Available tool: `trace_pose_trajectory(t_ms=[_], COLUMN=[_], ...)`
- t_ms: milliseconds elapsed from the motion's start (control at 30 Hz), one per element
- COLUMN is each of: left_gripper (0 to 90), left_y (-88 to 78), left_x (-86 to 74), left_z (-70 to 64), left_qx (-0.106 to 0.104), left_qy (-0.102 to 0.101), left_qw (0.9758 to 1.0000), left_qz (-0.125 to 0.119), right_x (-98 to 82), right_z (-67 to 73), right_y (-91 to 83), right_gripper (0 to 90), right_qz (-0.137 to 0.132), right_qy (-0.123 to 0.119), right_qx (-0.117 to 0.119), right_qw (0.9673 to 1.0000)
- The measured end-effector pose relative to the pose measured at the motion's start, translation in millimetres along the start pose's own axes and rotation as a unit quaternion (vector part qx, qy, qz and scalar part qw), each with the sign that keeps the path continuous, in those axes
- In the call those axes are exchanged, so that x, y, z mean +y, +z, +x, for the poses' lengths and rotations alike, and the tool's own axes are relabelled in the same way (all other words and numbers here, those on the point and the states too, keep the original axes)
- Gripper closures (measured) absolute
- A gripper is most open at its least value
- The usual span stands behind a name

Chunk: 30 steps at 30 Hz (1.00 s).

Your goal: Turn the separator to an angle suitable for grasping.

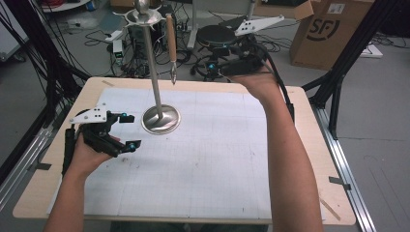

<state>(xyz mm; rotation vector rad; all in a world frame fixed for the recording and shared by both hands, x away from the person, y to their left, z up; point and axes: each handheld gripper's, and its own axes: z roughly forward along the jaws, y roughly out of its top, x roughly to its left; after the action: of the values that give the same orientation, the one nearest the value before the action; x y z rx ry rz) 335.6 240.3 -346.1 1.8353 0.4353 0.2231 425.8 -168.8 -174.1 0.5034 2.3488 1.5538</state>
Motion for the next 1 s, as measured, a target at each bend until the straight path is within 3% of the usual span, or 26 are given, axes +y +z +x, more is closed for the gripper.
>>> trace_pose_trajectory(t_ms=[333, 500, 767, 1000], left_gripper=[5.3, 5.3, 5.3, 5.3], left_y=[-2.1, -5.7, -1.5, -6.0], left_x=[-1.0, -1.1, -2.2, -2.4], left_z=[0.4, 0.7, 0.1, 0.1], left_qx=[0.002, -0.003, -0.013, -0.009], left_qy=[-0.005, -0.005, -0.002, -0.006], left_qw=[1.0, 0.9999, 0.9999, 0.9998], left_qz=[-0.004, -0.016, -0.007, -0.015], right_x=[-24.5, -38.9, -60.7, -83.7], right_z=[8.5, 13.3, 22.4, 26.9], right_y=[-11.2, -20.3, -38.4, -51.9], right_gripper=[31.3, 29.0, 28.4, 25.1], right_qz=[-0.004, -0.016, -0.038, -0.055], right_qy=[0.004, 0.011, 0.014, 0.018], right_qx=[-0.007, -0.006, 0.001, 0.002], right_qw=[1.0, 0.9998, 0.9992, 0.9983])
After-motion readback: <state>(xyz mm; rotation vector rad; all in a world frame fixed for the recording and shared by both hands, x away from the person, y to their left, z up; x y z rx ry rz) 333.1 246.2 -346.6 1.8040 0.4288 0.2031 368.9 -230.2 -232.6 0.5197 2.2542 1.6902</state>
